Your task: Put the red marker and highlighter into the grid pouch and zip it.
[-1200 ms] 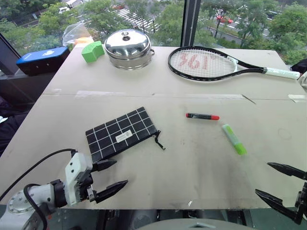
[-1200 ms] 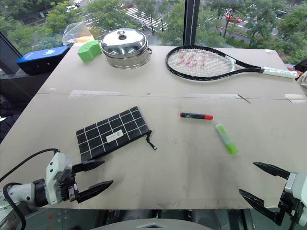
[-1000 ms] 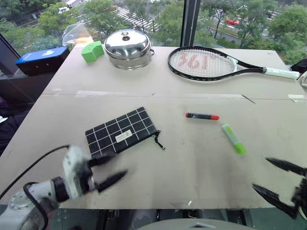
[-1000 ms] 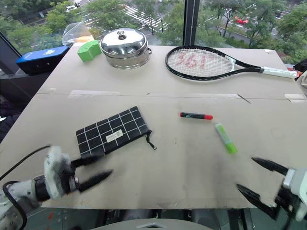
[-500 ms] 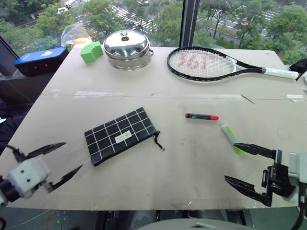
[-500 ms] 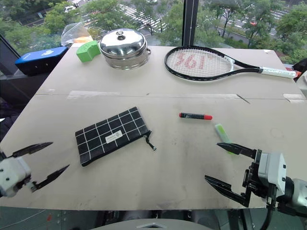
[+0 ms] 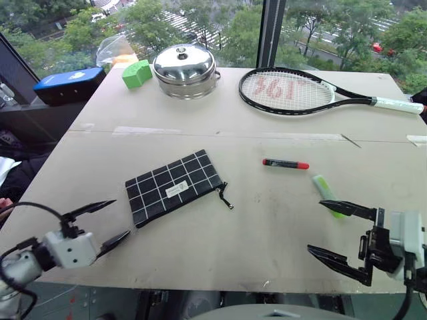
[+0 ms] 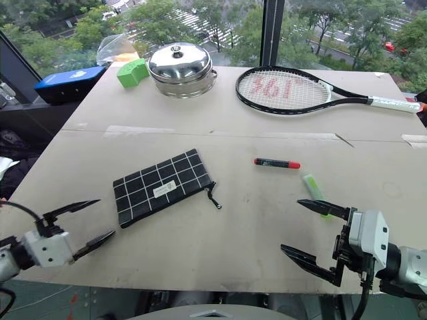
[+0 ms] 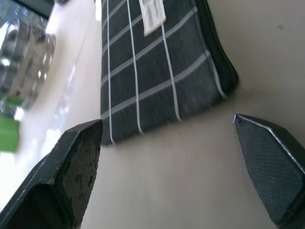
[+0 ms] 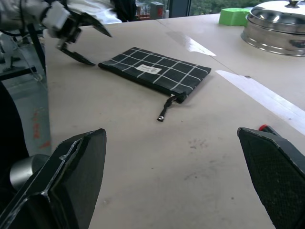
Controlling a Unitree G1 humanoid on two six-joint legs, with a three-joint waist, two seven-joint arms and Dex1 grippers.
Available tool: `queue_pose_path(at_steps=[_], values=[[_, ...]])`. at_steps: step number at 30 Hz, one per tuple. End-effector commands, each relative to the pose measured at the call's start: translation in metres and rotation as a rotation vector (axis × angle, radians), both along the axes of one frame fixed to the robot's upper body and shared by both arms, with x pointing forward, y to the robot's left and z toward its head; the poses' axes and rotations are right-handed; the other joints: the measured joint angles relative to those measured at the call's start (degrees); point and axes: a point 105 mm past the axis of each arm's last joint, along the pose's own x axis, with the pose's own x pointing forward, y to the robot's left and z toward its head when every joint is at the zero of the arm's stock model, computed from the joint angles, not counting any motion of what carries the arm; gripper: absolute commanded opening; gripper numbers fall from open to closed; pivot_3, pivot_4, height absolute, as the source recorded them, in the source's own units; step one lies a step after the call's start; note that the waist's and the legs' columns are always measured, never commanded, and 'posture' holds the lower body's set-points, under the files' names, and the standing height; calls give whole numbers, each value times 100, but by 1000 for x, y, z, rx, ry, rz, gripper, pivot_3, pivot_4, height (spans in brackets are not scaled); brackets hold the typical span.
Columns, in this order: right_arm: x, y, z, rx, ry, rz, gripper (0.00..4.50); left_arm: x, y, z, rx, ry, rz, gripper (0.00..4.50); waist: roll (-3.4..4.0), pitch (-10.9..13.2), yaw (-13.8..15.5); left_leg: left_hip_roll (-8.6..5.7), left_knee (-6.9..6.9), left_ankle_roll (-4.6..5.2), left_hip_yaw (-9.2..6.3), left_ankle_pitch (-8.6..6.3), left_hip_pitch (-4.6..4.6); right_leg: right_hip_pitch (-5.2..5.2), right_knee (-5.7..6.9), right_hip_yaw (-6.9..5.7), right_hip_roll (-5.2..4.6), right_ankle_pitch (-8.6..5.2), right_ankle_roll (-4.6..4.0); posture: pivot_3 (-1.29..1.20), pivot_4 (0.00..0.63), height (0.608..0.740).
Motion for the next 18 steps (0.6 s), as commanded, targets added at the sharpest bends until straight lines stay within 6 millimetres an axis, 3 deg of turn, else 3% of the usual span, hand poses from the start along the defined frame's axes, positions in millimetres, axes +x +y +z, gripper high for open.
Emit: queue_pose_path(at_steps=[1, 9, 10, 12, 14, 15, 18], values=[[-3, 8, 5, -4, -32, 39, 4463, 14, -11, -17, 36, 52, -36, 4436, 9, -10, 18, 0, 5, 4, -1, 2, 5, 7, 4, -5, 1, 0, 1, 0, 150, 740], [-2, 8, 1, 0, -42, 19, 4463, 52, -40, -25, 60, 68, -100, 4436, 46, -33, 110, -1, 19, 7, -6, 4, 18, 31, 14, -27, 4, 0, 2, 0, 150, 740], [-2, 8, 1, 0, -44, 16, 4500, 53, -40, -26, 60, 77, -99, 3911, 51, -38, 113, 0, 19, 7, -5, 4, 21, 33, 14, -35, 7, 0, 2, 0, 150, 740], [-3, 9, 0, 6, -44, 10, 4500, 54, -44, -27, 53, 88, -113, 3271, 53, -41, 115, 0, 20, 8, -2, 5, 22, 33, 15, -38, 8, 0, 3, 0, 150, 740], [-4, 11, -1, 11, -41, 5, 4500, 59, -52, -27, 46, 85, -133, 2069, 52, -41, 129, 0, 20, 8, -6, 5, 21, 34, 15, -43, 7, 0, 3, 0, 150, 740], [-5, 12, -2, 13, -40, 3, 4500, 62, -58, -27, 40, 82, -143, 1798, 53, -41, 133, 0, 21, 8, -6, 5, 20, 34, 15, -44, 7, 0, 2, 0, 150, 740], [-5, 13, -3, 16, -44, -7, 4500, 69, -73, -25, 21, 75, -171, 432, 74, -49, 158, 0, 24, 8, -11, 5, 17, 36, 15, -52, 4, 0, 2, 0, 150, 740]])
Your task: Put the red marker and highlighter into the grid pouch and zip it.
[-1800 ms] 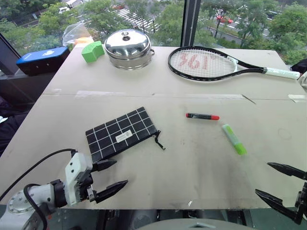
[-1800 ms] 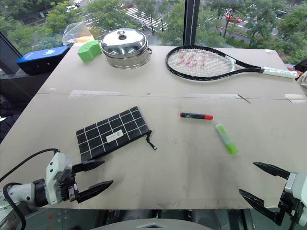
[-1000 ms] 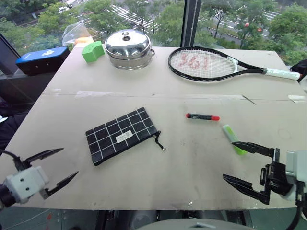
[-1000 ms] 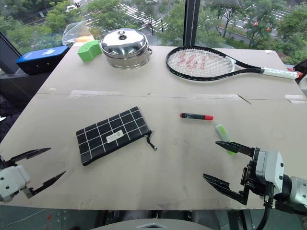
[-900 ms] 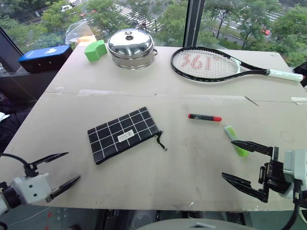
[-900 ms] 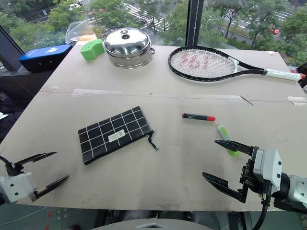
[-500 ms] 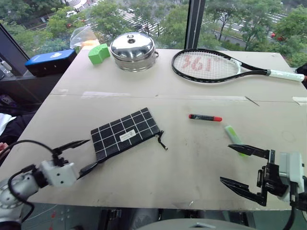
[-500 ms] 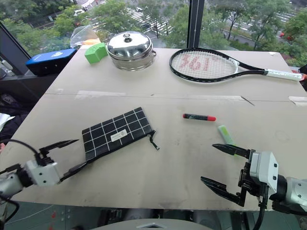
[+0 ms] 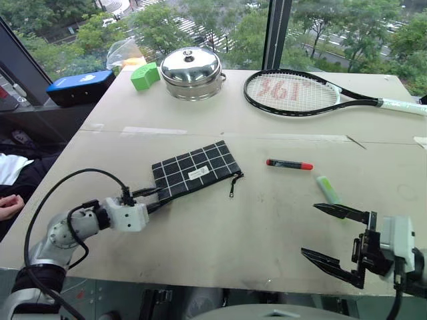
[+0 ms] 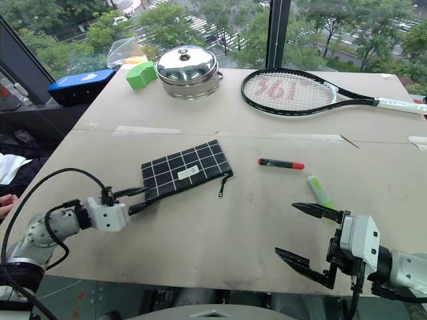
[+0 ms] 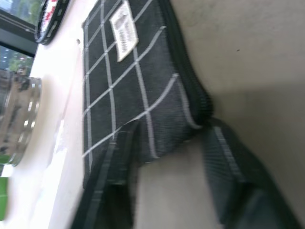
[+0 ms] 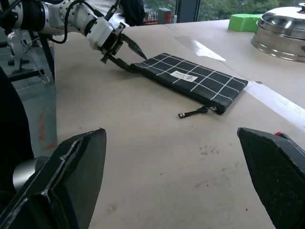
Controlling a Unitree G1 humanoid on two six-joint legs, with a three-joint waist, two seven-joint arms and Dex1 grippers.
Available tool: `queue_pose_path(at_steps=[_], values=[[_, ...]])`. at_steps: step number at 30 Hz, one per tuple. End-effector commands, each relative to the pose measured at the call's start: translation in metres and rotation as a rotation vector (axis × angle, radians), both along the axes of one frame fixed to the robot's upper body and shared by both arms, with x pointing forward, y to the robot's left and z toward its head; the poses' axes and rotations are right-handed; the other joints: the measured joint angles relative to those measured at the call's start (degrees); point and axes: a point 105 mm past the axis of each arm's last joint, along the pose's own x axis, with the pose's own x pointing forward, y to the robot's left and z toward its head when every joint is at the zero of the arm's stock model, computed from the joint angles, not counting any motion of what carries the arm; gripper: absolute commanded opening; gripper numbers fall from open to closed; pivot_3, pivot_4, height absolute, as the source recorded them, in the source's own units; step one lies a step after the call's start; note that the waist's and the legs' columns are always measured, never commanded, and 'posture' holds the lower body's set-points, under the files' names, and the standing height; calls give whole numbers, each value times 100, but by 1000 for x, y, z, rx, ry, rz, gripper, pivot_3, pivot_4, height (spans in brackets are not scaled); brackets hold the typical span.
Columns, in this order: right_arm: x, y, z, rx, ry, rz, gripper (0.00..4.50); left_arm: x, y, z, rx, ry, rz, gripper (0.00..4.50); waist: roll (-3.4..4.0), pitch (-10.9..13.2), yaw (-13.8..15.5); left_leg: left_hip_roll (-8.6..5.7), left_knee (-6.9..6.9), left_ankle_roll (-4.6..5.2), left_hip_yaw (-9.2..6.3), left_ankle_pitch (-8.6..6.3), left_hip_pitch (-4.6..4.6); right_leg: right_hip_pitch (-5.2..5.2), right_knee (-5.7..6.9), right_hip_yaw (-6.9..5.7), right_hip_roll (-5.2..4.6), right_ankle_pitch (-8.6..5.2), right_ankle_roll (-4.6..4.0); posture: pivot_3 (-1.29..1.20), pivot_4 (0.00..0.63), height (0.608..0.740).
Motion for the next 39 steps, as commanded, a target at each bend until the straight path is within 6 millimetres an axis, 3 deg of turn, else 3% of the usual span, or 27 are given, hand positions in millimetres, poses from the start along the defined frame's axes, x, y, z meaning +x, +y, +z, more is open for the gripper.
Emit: queue_pose_path(at_steps=[1, 10, 11, 13, 18, 22, 25, 29, 30, 34, 39], values=[[-3, 6, 8, 7, -55, 8, 4500, 2, -20, -14, -9, 55, -32, 18, 35, -15, 3, -2, 1, 0, 2, 0, 1, 3, 0, -1, -3, 0, 0, 0, 150, 740], [-4, 7, 7, 7, -63, -14, 4500, 15, -31, 3, -59, 16, 13, 18, 34, -13, 1, -4, 2, 2, 3, 1, 0, 7, -1, -4, -2, -1, 2, 0, 150, 740], [-4, 7, 7, 7, -63, -16, 4500, 17, -35, 6, -67, 10, 14, 524, 33, -13, 1, -4, 2, 2, 3, 1, -1, 6, -3, -4, -1, -1, 2, 0, 150, 740], [-3, 8, 7, 7, -65, -19, 4500, 20, -39, 8, -81, 15, 18, 863, 15, -2, -3, -3, 1, 2, 2, 1, -1, 6, -3, -4, -1, -1, 2, 0, 150, 740], [-2, 7, 7, 6, -69, -26, 4500, 30, -45, 7, -79, -6, 57, 3019, -45, 14, -19, 2, 1, 1, -7, 1, -4, 6, -3, -7, 6, -1, 1, 0, 150, 740], [0, 8, 7, 3, -74, -33, 4500, 34, -46, -4, -46, 4, 73, 3019, -49, 15, -27, 2, 1, 1, -3, 1, -2, 6, -3, -4, 7, -1, 1, 0, 150, 740], [0, 10, 6, 4, -76, -35, 4500, 36, -50, -9, -55, 12, 69, 2200, -47, 16, -25, 2, 1, 1, -5, 1, -1, 7, -3, -6, 6, -1, 1, 0, 150, 740], [3, 14, 4, 1, -77, -42, 4500, 35, -57, -17, -113, 45, 77, 352, -22, -2, -16, 2, 1, 1, -6, 1, 1, 8, -2, -6, 1, -1, 2, 0, 150, 740], [5, 15, 3, -2, -70, -53, 4500, 35, -58, -18, -126, 50, 81, 78, -1, -15, -17, 1, 1, 1, -5, 1, 1, 8, -2, -5, -1, -2, 2, 0, 150, 740], [22, 20, -1, 0, -71, -133, 4500, 35, -49, -21, -160, 56, 120, 78, 23, -32, -17, -3, 1, 2, 3, 1, 3, 8, -2, -2, -2, -1, 2, 0, 150, 740], [67, 42, -6, 35, 56, -266, 4500, 36, -38, 0, -241, 16, 138, 78, 15, -31, -84, 1, 3, 1, -2, 1, 1, 1, 4, -3, 2, 0, 0, 0, 150, 740]])
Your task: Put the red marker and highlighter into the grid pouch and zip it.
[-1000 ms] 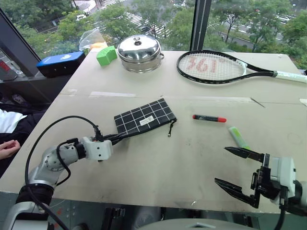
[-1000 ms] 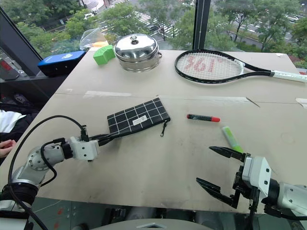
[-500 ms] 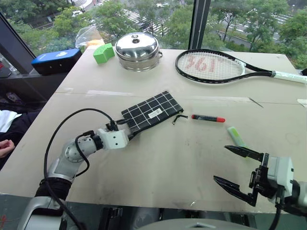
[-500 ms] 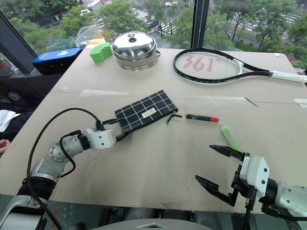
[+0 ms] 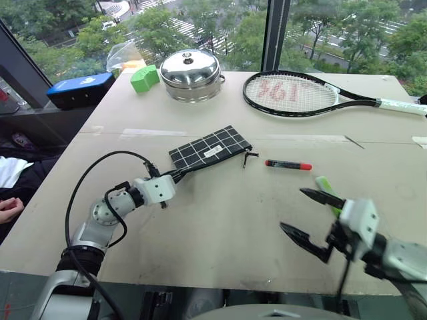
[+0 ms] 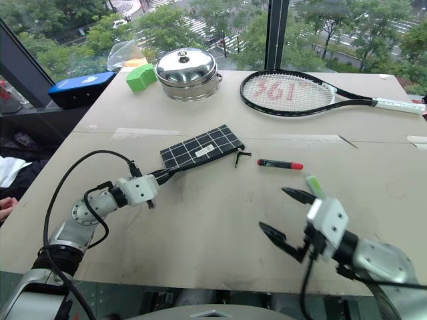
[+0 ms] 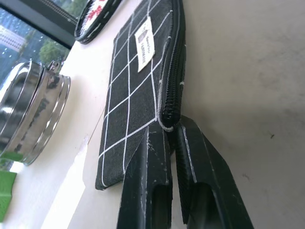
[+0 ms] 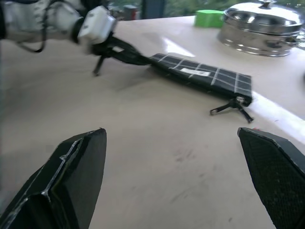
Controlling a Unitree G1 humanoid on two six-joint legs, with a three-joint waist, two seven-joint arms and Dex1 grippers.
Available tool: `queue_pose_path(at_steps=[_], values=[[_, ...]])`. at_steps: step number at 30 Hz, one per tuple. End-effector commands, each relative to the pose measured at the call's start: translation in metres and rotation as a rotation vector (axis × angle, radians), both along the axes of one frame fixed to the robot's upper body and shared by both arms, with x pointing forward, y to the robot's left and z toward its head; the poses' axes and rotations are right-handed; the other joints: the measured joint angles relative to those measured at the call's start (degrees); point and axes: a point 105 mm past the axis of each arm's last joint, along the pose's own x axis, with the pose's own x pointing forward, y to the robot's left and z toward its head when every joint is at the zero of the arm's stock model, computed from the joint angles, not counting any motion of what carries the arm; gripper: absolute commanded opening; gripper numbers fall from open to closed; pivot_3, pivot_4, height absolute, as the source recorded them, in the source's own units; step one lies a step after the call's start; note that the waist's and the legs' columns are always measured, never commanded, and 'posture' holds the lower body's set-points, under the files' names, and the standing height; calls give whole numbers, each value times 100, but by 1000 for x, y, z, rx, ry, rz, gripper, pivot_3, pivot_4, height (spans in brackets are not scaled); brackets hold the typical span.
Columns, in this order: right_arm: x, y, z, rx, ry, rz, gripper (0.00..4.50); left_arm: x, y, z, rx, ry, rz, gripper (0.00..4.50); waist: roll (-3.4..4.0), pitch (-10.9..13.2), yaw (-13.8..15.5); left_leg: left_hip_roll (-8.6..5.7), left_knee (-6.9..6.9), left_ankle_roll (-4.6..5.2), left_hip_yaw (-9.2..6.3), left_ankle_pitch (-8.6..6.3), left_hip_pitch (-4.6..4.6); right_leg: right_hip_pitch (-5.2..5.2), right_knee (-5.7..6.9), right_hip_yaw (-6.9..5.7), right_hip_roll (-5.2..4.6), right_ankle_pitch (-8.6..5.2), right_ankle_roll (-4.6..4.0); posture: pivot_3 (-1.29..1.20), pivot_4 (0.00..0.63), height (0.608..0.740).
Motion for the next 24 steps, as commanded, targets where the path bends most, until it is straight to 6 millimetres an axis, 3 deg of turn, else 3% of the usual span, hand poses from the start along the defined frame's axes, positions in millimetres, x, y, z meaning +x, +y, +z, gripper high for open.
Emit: queue_pose_path(at_steps=[1, 6, 11, 15, 19, 24], values=[[19, 14, -1, 21, 102, -61, 4500, -6, 1, -5, -38, 48, -8, 78, -8, -2, -8, 0, 1, 0, -2, 0, -4, -2, 0, -2, -2, 0, 0, 0, 150, 740], [78, 45, -6, 160, 329, -171, 4500, -13, 1, 7, -80, 59, -33, 78, -36, 11, -153, 1, -1, 0, -7, 1, -15, -8, 2, -8, 0, 17, -26, 0, 150, 740], [119, 53, -17, 174, 433, -299, 4500, -21, -3, 13, -115, 87, -36, 78, -41, 12, -220, -6, -3, -25, -10, 15, -40, -16, -3, -27, 8, 29, -3, 0, 150, 740], [131, 60, -20, 161, 442, -303, 4500, -27, -7, 22, -135, 96, -29, 78, -53, 19, -308, -9, -3, -24, 11, 14, -55, -33, -6, -23, 10, 30, 0, 0, 150, 740], [141, 68, -12, 179, 418, -284, 4500, -26, -5, 42, -171, 65, 1, 78, -60, 31, -371, -4, -4, -25, 3, 14, -54, -36, 4, -31, 15, 29, 2, 0, 150, 740], [148, 73, -5, 195, 402, -277, 4500, -31, -12, 50, -157, 66, -19, 78, -61, 32, -407, -1, -6, -29, 0, 17, -49, -36, 10, -30, 18, 29, 2, 0, 150, 740]])
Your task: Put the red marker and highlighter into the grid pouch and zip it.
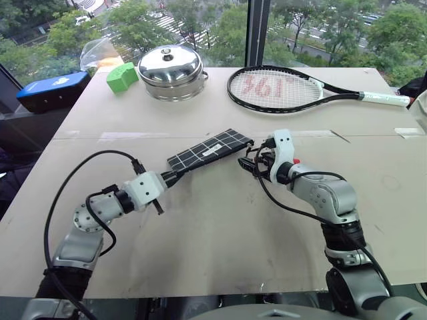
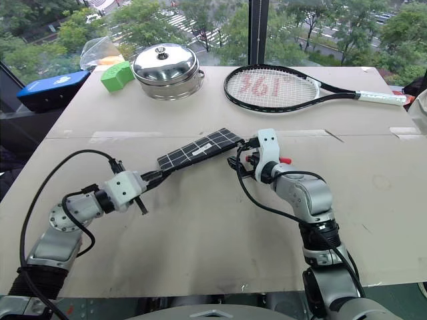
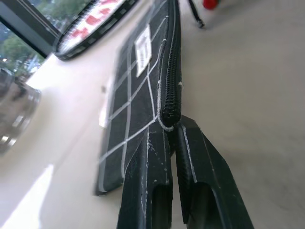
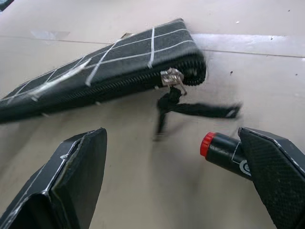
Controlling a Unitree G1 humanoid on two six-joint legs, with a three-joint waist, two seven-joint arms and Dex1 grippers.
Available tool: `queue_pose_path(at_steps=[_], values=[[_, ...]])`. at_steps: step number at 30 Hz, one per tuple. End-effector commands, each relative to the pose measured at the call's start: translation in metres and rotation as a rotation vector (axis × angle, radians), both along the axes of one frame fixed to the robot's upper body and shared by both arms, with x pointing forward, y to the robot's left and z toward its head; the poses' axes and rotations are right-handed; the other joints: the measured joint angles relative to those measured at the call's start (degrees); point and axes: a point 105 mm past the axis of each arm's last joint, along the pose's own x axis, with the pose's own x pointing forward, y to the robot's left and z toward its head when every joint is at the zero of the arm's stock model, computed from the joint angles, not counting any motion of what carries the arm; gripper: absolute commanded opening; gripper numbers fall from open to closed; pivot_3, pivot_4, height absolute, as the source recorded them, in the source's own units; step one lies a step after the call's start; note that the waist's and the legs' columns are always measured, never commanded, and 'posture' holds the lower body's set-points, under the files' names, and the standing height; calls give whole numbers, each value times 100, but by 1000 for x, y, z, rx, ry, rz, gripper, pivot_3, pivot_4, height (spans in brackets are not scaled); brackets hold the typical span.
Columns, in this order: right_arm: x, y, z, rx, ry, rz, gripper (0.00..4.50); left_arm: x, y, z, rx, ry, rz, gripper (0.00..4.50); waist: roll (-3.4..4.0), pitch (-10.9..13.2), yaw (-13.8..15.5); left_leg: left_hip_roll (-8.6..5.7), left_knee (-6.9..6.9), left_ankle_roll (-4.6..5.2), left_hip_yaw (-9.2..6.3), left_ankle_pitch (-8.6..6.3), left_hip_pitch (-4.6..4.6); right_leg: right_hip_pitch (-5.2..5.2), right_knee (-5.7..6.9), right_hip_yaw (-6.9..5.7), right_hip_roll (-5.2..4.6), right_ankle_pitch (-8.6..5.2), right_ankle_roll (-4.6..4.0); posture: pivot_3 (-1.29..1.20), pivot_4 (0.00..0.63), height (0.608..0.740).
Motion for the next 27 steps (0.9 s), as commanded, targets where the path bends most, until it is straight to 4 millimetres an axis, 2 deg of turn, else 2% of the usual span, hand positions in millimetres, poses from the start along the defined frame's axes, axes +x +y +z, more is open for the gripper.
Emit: queue_pose_path(at_steps=[1, 9, 12, 15, 16, 27], values=[[8, 5, 20, 32, -70, 3, 4500, -5, -5, 15, 0, -40, -23, 78, -1, 0, -4, 0, 0, -1, 1, 0, 0, 0, 0, 0, 1, 0, 0, 0, 150, 740], [16, 3, 34, 70, -109, -9, 4500, -7, -16, 23, 12, -47, -47, 78, -2, 6, 7, 0, -2, -7, 0, 4, -4, -1, -4, -2, 0, 0, 0, 0, 150, 740], [16, 0, 33, 74, -107, -7, 3674, -6, -21, 29, 10, -50, -50, 0, -5, 8, 4, 0, -2, -7, 1, 4, -4, -1, -4, -1, 0, 0, 0, 0, 150, 740], [15, 0, 33, 72, -110, 9, 2082, -5, -26, 34, 7, -51, -54, 0, -6, 8, 4, 0, -2, -7, 1, 4, -4, -1, -3, -1, 1, 1, 0, 0, 150, 740], [15, 0, 33, 71, -112, 11, 1674, -5, -28, 35, 7, -50, -56, 0, -7, 7, 4, 0, -2, -7, 1, 4, -3, -1, -3, -1, 1, 0, 0, 0, 150, 740], [13, -11, 37, 93, -141, -18, 1674, -5, -36, 43, 5, -42, -55, 0, -10, 8, 10, -1, -2, -7, 2, 4, -4, -1, -4, 0, 2, 0, 0, 0, 150, 740]])
